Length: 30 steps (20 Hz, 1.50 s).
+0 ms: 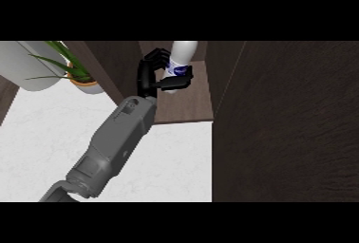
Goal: Pick up the bottled water, place it into the cabinet and close the cabinet
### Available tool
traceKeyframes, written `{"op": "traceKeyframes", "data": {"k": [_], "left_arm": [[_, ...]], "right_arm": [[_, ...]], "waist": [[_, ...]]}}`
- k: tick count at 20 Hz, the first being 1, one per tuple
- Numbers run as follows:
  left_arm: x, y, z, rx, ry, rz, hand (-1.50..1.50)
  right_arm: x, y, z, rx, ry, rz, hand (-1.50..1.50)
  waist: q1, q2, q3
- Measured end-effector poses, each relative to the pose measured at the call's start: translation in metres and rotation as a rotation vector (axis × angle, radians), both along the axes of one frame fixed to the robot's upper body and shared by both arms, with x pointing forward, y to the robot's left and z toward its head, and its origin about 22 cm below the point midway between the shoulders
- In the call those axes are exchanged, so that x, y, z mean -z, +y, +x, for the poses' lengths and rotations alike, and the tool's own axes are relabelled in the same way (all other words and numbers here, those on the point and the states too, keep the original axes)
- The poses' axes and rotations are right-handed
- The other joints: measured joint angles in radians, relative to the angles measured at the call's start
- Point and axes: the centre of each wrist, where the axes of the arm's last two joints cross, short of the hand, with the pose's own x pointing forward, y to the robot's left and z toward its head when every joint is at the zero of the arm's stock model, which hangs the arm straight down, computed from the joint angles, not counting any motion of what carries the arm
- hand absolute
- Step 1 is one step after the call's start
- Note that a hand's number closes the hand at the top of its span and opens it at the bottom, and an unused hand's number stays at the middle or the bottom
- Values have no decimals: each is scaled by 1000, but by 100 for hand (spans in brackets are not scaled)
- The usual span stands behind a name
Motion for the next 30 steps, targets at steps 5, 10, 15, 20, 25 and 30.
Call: {"op": "traceKeyframes", "data": {"k": [5, 10, 15, 20, 25, 30], "left_arm": [[-3, 2, 9, -20, 0, 67, -150], [-10, -2, 15, -33, 5, 110, -150], [-11, 0, 18, -34, 1, 124, -150], [-18, 1, 22, 8, -60, 84, -150], [-27, -5, 23, 61, -146, 31, -150], [-25, -7, 21, 92, -179, -14, -150]], "right_arm": [[1, 1, 2, -17, -5, 12, -150], [-2, -1, 6, -22, -15, 6, -150], [0, 1, 8, -41, -21, 21, -150], [-1, -1, 10, -35, -27, 17, -150], [-1, 1, 11, -30, -30, 27, -150], [-4, 2, 16, -30, -29, 24, -150]], "waist": [[-6, 3, 0], [-11, 6, 0], [-14, 8, 0], [-7, 7, 0], [-4, 2, 0], [-2, -4, 0]]}}
